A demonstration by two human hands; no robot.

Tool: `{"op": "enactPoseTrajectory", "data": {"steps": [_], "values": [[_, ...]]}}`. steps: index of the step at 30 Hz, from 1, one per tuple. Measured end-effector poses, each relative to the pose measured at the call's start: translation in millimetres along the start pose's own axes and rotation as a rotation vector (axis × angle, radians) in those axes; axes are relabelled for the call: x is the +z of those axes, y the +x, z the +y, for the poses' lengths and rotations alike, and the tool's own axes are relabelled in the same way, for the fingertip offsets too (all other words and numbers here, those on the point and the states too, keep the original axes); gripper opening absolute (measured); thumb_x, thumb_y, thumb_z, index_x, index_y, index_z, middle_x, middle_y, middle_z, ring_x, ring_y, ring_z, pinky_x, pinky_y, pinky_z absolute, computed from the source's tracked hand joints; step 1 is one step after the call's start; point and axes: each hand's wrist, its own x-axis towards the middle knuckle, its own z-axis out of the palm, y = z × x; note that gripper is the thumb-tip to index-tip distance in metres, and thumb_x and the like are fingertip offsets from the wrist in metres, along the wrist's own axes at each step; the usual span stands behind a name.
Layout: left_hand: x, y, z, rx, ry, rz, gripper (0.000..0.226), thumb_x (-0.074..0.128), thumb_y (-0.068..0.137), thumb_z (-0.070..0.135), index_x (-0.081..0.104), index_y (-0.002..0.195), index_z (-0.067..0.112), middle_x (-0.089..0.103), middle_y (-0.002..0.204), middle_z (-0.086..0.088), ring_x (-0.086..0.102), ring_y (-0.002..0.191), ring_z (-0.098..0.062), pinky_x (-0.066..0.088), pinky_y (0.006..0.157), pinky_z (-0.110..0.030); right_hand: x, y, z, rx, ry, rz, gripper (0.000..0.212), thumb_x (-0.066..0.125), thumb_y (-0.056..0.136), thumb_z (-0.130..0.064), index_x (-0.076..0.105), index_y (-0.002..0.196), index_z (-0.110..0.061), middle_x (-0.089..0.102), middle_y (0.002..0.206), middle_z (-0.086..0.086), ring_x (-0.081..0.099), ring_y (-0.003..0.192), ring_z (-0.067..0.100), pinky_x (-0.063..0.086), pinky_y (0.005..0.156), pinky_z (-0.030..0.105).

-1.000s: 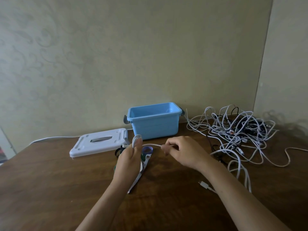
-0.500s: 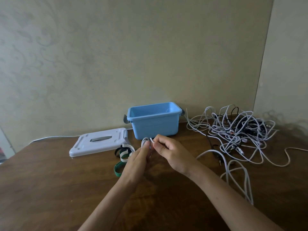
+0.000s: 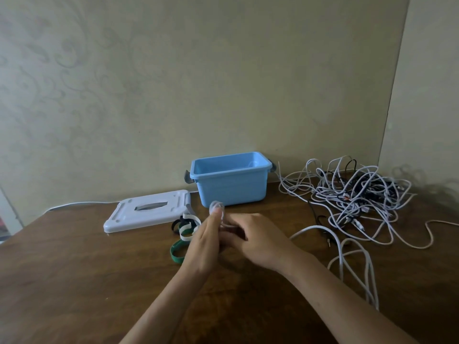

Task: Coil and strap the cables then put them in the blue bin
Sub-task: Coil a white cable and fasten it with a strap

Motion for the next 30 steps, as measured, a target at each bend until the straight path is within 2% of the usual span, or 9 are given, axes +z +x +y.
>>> {"op": "enactPoseTrajectory", "data": {"steps": [4, 8, 11, 14, 17, 20, 23, 27, 30], "values": [[-15.1, 9.0, -0.6, 0.077, 0.022, 0.161, 0.073, 0.030, 0.102, 0.059, 0.059, 0.086, -0.006, 0.062, 0.073, -0.024, 0.060, 0.071, -0.039, 0.049, 0.066, -0.051, -7.8, 1.0, -2.8, 0.084, 0.035, 0.045, 0.026, 0.045, 0.105, -0.046, 0.063, 0.098, -0.028, 0.064, 0.080, -0.005, 0.060, 0.070, 0.012, 0.043, 0.060, 0.024], [-7.7, 5.8, 2.6, 0.100, -0.015, 0.190, 0.063, 0.030, 0.103, 0.052, 0.054, 0.078, 0.000, 0.057, 0.067, -0.019, 0.060, 0.057, -0.009, 0.044, 0.057, -0.029, 8.0, 0.1, -5.1, 0.131, 0.037, -0.146, 0.023, 0.049, 0.106, -0.038, 0.069, 0.108, -0.030, 0.064, 0.089, -0.012, 0.059, 0.079, 0.005, 0.041, 0.066, 0.025], [-2.7, 5.4, 0.5, 0.115, -0.035, 0.192, 0.059, 0.030, 0.097, 0.057, 0.052, 0.079, 0.005, 0.057, 0.073, -0.020, 0.063, 0.066, -0.013, 0.043, 0.055, -0.022, 17.5, 1.6, -8.0, 0.198, -0.031, -0.219, 0.040, 0.041, 0.107, -0.048, 0.069, 0.089, -0.027, 0.065, 0.085, -0.010, 0.062, 0.080, 0.011, 0.046, 0.072, 0.029], [-3.9, 5.0, 3.5, 0.119, -0.124, 0.204, 0.057, 0.031, 0.099, 0.055, 0.052, 0.081, 0.004, 0.053, 0.075, -0.020, 0.067, 0.073, -0.021, 0.051, 0.060, -0.036, 15.3, 3.8, -5.4, 0.228, -0.094, -0.242, 0.063, 0.029, 0.107, -0.055, 0.068, 0.075, -0.018, 0.068, 0.079, 0.000, 0.063, 0.074, 0.015, 0.044, 0.073, 0.029], [-2.3, 3.0, 6.4, 0.136, -0.150, 0.162, 0.055, 0.031, 0.099, 0.053, 0.050, 0.079, 0.005, 0.053, 0.081, -0.033, 0.069, 0.085, -0.034, 0.053, 0.068, -0.047, 10.0, 2.7, -1.9, 0.220, -0.108, -0.255, 0.055, 0.032, 0.109, -0.048, 0.064, 0.076, -0.018, 0.065, 0.079, 0.002, 0.061, 0.075, 0.017, 0.038, 0.065, 0.026], [-3.4, 1.7, 6.7, 0.116, -0.216, 0.119, 0.051, 0.033, 0.102, 0.047, 0.047, 0.072, 0.008, 0.044, 0.064, -0.018, 0.056, 0.063, -0.030, 0.048, 0.060, -0.041, 2.2, 3.6, 4.3, 0.230, -0.082, -0.263, 0.048, 0.042, 0.106, -0.046, 0.070, 0.084, -0.013, 0.068, 0.084, 0.000, 0.060, 0.076, 0.016, 0.039, 0.066, 0.029], [-8.8, 4.0, 8.1, 0.074, -0.286, 0.040, 0.046, 0.041, 0.094, 0.053, 0.051, 0.068, 0.016, 0.038, 0.058, -0.005, 0.043, 0.050, -0.021, 0.041, 0.055, -0.034, -2.7, 4.8, 6.4, 0.194, -0.125, -0.257, 0.033, 0.056, 0.097, -0.051, 0.074, 0.095, -0.024, 0.068, 0.091, -0.004, 0.061, 0.082, 0.014, 0.043, 0.068, 0.033], [-16.0, 10.6, 7.3, -0.008, -0.420, 0.016, 0.045, 0.045, 0.100, 0.047, 0.055, 0.070, 0.016, 0.032, 0.059, -0.006, 0.042, 0.047, -0.018, 0.056, 0.077, -0.044, -5.7, 5.1, 4.7, 0.104, -0.199, -0.247, 0.026, 0.057, 0.096, -0.054, 0.067, 0.090, -0.030, 0.061, 0.085, -0.012, 0.054, 0.076, 0.005, 0.037, 0.062, 0.027], [-18.8, 9.8, 12.6, -0.009, -0.489, -0.049, 0.042, 0.041, 0.102, 0.043, 0.051, 0.077, 0.012, 0.028, 0.063, -0.008, 0.040, 0.043, -0.015, 0.052, 0.051, -0.024, -13.6, 4.8, 10.5, 0.110, -0.229, -0.264, 0.029, 0.053, 0.099, -0.054, 0.065, 0.087, -0.031, 0.065, 0.087, -0.008, 0.058, 0.080, 0.009, 0.045, 0.070, 0.032]]}}
